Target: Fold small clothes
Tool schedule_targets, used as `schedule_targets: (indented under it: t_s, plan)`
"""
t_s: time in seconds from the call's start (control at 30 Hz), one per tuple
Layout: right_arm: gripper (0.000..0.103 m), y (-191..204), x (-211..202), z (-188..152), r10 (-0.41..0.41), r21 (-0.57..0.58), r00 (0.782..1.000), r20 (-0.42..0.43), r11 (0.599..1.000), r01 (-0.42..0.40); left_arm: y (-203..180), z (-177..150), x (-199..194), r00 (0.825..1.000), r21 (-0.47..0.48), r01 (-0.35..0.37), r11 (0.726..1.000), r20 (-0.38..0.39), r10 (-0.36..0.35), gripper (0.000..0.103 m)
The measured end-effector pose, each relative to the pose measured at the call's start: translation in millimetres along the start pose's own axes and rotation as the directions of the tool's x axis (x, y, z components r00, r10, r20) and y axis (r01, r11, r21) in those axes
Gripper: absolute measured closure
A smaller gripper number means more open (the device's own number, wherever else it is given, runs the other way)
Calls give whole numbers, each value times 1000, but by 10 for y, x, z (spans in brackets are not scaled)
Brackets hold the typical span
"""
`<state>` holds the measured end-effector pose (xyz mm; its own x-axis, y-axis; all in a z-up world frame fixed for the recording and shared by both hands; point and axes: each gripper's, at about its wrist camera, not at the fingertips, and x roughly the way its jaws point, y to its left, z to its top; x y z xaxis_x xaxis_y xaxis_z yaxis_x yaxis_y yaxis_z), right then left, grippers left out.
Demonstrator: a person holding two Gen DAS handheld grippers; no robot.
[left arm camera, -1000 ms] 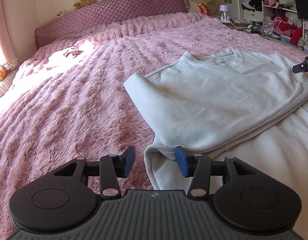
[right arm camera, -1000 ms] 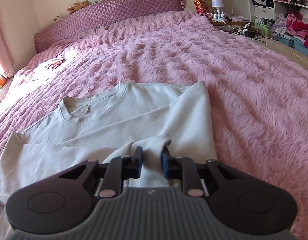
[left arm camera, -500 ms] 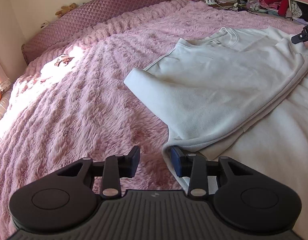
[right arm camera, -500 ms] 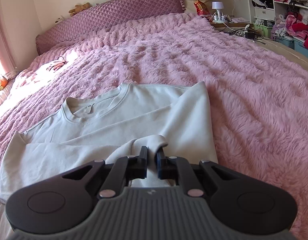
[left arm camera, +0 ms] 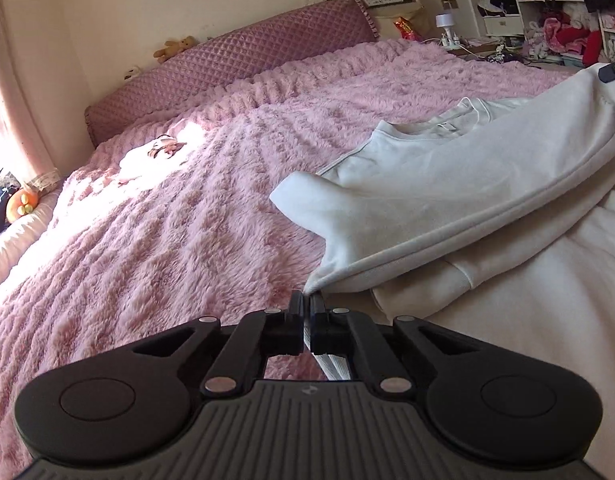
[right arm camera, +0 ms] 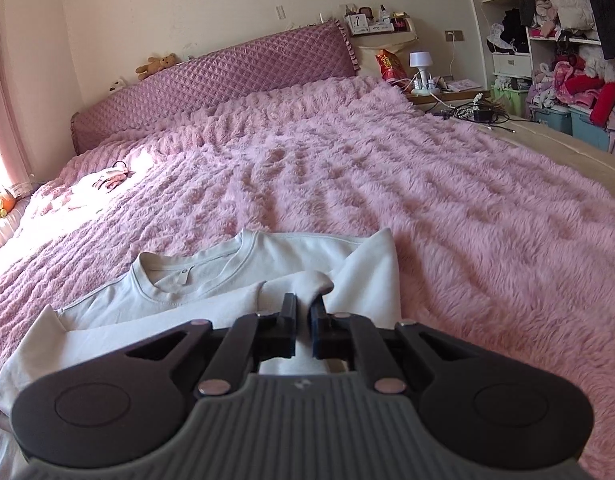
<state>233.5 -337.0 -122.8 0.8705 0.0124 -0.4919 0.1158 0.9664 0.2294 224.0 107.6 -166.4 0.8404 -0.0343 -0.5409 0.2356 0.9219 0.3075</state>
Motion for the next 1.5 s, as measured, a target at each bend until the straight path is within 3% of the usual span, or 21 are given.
schedule_targets:
  t_s: [0.07, 0.23, 0.37, 0.47, 0.5, 0.53, 0.7, 0.83, 0.87, 0.93, 0.97, 1.0, 1.1, 1.23, 1.4, 1.5]
  plan:
    - [102, -56, 4, -23, -23, 10, 1000, 0, 1000, 23, -30, -31, 47, 999, -41, 3, 999, -40, -4, 101]
    - [103, -217, 273, -273, -110, 17, 987, -114, 994, 112, -60, -140, 153, 992, -87, -26, 996, -121, 15, 103]
    - [101, -277, 332, -410, -118, 39, 985, -124, 992, 124, 15, -179, 105, 993, -95, -23, 995, -114, 12, 103]
    - [82, -327, 276, -389, -87, 89, 989, -124, 991, 98, 48, -145, -18, 998, -96, 19, 995, -63, -25, 103]
    - [69, -345, 226, -375, -71, 109, 991, -115, 991, 84, 32, -130, -52, 999, -72, 23, 997, -44, -26, 100]
    - [64, -369, 184, -367, -53, 122, 993, -107, 990, 66, -13, -109, -68, 999, -28, 30, 999, -32, -30, 99]
    - [64, -438, -62, -372, 16, 150, 994, -109, 989, 1, -191, -60, 48, 998, 124, 52, 991, -35, -48, 90]
    - [66, -383, -112, -454, 54, 105, 987, -149, 994, -38, -261, -60, 184, 999, 171, 30, 985, -40, -24, 85]
    - [70, -365, -101, -473, 61, 90, 986, -158, 995, -48, -268, -54, 212, 999, 173, 31, 984, -44, -24, 85]
    - [103, -329, -54, -490, 60, 66, 980, -189, 997, -49, -274, -43, 257, 998, 173, 36, 984, -55, -27, 85]
    - [103, -339, -42, -499, 53, 68, 979, -197, 997, -40, -272, -34, 270, 997, 167, 44, 985, -64, -34, 88]
    - [103, -361, -58, -499, 61, 81, 979, -193, 996, -46, -261, -31, 267, 997, 151, 48, 987, -69, -38, 98]
    - [103, -378, -220, -439, 36, 54, 991, -130, 998, -29, -213, -9, 238, 997, 93, -5, 996, -82, 13, 103]
    - [103, -464, -327, -453, 38, 64, 990, -138, 998, -30, -85, -49, 205, 992, -27, -18, 999, -126, 15, 103]
    - [103, -511, -181, -690, 10, 63, 977, -211, 998, 4, -62, -128, 154, 989, -25, -3, 1000, -145, -1, 103]
    - [90, -499, -224, -691, -15, 81, 980, -200, 996, 31, -22, -96, 42, 991, -34, 9, 999, -131, -13, 103]
